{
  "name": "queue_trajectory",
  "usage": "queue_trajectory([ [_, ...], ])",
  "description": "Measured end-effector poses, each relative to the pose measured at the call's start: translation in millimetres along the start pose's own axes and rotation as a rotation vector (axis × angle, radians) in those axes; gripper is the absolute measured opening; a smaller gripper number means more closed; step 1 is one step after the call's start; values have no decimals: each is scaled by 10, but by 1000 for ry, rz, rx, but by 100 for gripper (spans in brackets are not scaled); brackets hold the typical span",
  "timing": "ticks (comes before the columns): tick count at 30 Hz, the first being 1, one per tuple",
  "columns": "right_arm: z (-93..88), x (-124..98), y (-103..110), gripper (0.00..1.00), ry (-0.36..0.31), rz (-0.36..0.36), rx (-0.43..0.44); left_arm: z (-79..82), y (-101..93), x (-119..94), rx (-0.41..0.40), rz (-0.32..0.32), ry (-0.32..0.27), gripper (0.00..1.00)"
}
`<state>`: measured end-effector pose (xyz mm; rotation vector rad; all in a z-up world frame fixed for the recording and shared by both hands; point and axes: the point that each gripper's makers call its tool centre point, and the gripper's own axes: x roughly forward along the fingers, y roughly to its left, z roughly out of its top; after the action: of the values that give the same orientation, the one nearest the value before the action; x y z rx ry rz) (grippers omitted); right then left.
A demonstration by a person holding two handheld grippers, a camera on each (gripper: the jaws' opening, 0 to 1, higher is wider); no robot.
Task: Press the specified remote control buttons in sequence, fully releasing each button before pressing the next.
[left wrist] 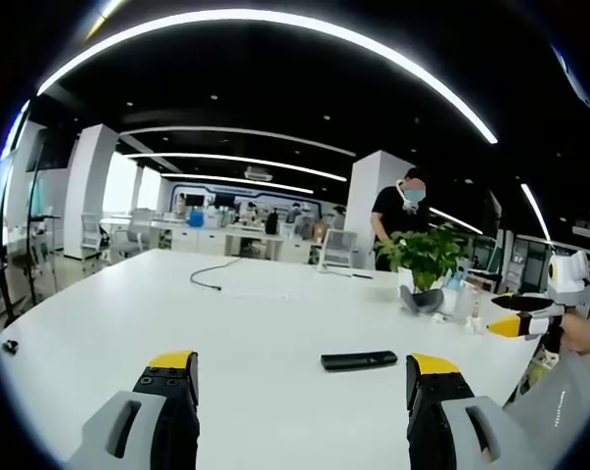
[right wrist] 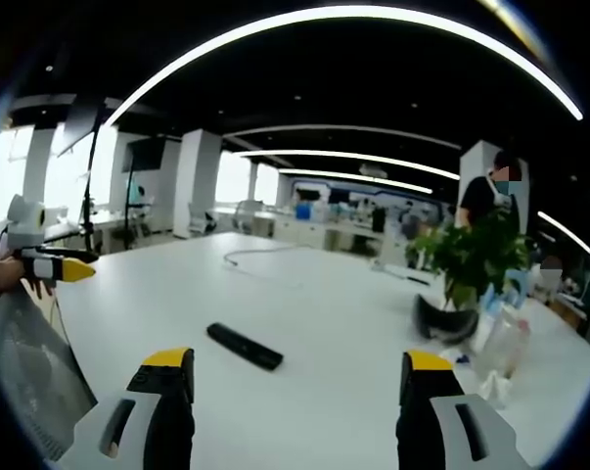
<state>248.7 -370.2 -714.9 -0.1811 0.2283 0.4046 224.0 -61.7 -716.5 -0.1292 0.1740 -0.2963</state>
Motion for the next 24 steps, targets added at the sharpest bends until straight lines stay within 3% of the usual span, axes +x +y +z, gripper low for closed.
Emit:
queue_trajectory([
  [18, -6, 7, 1, 85, 2, 4, -3, 20, -9, 3, -1, -2, -10, 91],
  [24, -15, 6, 1, 84, 6, 7, -4, 59, 12, 7, 60, 21, -33, 95],
])
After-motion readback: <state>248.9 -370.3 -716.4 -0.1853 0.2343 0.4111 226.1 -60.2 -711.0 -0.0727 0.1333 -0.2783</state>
